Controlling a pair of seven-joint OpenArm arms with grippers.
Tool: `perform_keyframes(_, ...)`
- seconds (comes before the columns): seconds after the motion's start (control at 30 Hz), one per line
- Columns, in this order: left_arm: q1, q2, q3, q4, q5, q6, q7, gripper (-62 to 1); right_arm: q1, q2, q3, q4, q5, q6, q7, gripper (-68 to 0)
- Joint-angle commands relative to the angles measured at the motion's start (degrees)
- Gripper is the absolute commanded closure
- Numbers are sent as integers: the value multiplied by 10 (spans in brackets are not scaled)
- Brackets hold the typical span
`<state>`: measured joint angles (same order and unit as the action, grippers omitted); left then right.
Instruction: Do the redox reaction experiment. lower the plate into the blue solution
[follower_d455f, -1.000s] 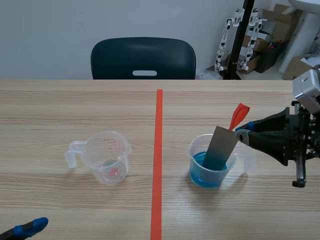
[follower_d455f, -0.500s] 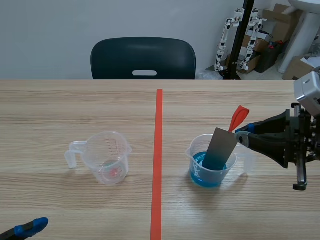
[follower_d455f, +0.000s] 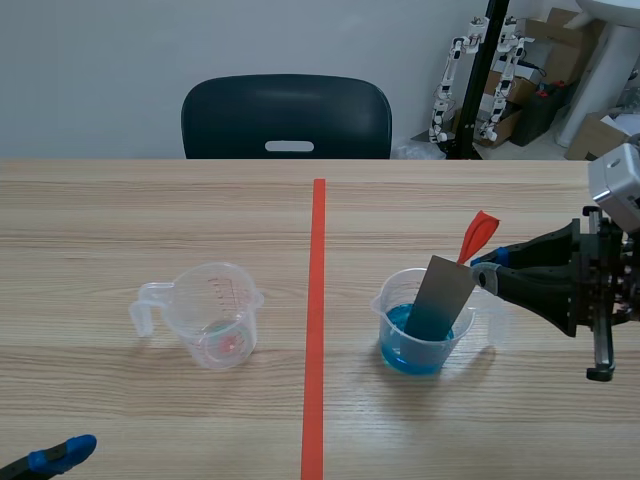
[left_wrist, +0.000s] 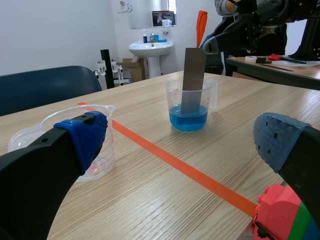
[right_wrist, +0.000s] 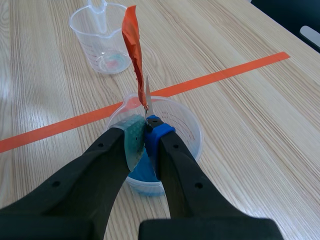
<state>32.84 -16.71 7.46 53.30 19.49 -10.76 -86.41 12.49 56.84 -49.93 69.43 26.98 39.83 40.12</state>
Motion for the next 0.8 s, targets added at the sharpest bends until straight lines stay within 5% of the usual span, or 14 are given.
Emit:
perform_keyframes(0.0,5,-5,0,8,-2,-1,-26,-617,5,8,5,5,2,0,9,-6)
perform_keyframes(0.77,5,-5,0,8,-2,-1,-26,-617,5,8,5,5,2,0,14,-6)
